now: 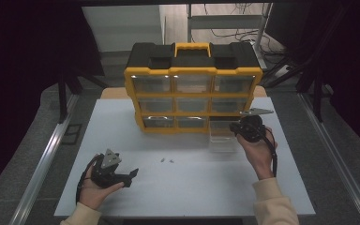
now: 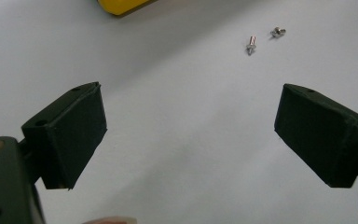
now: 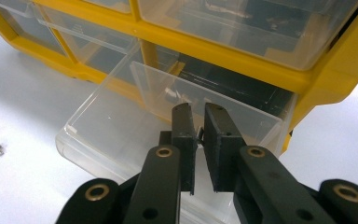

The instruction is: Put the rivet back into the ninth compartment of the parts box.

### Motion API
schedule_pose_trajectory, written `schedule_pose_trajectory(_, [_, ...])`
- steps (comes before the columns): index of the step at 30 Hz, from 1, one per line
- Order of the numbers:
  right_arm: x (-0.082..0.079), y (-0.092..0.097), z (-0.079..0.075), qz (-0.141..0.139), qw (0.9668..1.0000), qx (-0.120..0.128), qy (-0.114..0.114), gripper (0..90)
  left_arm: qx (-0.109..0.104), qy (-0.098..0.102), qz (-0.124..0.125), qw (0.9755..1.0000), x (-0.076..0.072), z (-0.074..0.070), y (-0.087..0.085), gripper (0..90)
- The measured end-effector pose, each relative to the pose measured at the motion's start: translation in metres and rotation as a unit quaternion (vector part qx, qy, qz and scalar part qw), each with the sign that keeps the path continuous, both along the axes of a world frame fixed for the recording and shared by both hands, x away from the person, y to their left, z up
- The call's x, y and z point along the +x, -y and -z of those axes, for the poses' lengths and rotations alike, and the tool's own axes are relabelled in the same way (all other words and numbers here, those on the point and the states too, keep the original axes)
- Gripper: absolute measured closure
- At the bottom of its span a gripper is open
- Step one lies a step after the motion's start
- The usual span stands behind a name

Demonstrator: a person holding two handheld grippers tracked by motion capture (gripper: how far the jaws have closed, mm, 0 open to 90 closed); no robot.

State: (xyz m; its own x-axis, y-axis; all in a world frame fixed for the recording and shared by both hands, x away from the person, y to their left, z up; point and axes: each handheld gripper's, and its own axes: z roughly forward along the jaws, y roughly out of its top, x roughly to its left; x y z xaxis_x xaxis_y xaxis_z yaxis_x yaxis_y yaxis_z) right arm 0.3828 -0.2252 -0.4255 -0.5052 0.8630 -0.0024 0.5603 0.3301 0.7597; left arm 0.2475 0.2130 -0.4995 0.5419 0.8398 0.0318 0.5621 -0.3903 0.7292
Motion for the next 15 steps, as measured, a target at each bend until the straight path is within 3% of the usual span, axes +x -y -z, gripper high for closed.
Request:
schedule_pose_trajectory(7, [0.0004, -0.0005, 0.0008, -0.003, 1.0000, 0.002, -0.001, 80.2, 0.000, 0.000, 0.000, 1.0000, -0.0001, 0.0000, -0.0002, 9.3])
schedule_pose_trajectory(10, [-0.0001, -0.0011, -0.0005, -0.017, 0.9996, 0.020, 0.004, 64.5, 0.000, 0.000, -0.001, 1.0000, -0.0003, -0.0002, -0.0003, 9.3])
schedule_pose_trajectory(15, [-0.0026, -0.0038, -0.0023, -0.020, 0.9994, 0.022, 0.019, 43.2, 0.000, 0.000, -0.001, 1.0000, -0.0003, -0.0002, -0.0003, 9.3])
